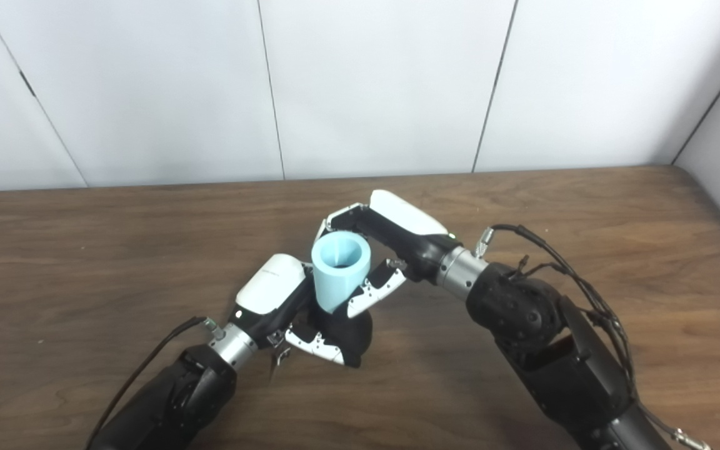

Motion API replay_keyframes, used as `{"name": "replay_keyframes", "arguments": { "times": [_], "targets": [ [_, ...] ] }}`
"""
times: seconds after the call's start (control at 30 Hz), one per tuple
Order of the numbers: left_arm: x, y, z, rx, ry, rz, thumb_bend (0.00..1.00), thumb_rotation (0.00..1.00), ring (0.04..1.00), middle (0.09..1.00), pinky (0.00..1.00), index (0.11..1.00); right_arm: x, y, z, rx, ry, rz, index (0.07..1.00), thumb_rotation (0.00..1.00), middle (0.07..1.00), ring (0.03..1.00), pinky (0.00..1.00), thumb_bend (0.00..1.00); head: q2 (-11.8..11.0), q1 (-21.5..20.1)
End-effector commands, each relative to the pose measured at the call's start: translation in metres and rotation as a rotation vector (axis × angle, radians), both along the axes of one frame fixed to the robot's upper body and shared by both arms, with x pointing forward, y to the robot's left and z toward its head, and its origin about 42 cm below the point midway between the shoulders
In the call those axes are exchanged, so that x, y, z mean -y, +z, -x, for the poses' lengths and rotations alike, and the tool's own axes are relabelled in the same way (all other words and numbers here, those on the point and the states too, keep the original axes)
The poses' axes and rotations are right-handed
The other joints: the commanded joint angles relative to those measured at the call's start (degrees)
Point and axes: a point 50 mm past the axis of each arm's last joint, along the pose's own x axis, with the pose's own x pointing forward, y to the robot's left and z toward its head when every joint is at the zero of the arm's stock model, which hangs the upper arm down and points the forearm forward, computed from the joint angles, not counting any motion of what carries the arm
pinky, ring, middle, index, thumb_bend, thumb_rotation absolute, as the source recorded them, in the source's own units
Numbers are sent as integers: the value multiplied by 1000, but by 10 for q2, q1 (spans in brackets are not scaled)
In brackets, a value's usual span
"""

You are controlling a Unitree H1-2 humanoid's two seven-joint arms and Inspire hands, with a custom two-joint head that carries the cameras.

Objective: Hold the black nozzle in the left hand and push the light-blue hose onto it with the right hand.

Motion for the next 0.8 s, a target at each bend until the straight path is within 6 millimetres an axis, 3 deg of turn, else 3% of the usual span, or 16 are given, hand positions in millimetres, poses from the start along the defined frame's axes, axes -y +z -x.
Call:
{"name": "replay_keyframes", "arguments": {
  "times": [0.0, 0.27, 0.4, 0.43, 0.5, 0.63, 0.77],
  "targets": [
    [-5, -46, 28, -161, -20, -148, 525, 0, 392, 444, 329, 500, -3, -23, 8, -125, 56, 93, 509, 0, 488, 397, 334, 516, 0, -1],
    [-6, -46, 27, -163, -20, -145, 525, 0, 394, 440, 336, 500, 3, -18, 6, -108, 39, 79, 513, 0, 479, 390, 319, 516, -2, 0],
    [-7, -45, 27, -165, -17, -144, 525, 0, 397, 442, 335, 499, 7, -7, 7, -79, 16, 32, 560, 0, 502, 398, 339, 510, -1, 1],
    [-7, -45, 27, -165, -16, -145, 525, 0, 395, 442, 332, 499, 8, -2, 7, -67, 9, 30, 650, 12, 595, 456, 364, 653, -1, 1],
    [-8, -45, 27, -164, -18, -153, 525, 0, 392, 442, 325, 499, 9, 7, 7, -41, -11, 18, 801, 68, 750, 602, 462, 809, -3, -1],
    [-10, -46, 28, -160, -17, -148, 525, 0, 394, 442, 329, 499, 12, 25, 7, 13, -51, 9, 970, 207, 930, 850, 735, 906, -13, -4],
    [-10, -47, 28, -159, -15, -149, 524, 0, 385, 428, 321, 501, 14, 38, 5, 43, -77, -33, 997, 264, 968, 901, 771, 928, -15, -2]
  ]
}}
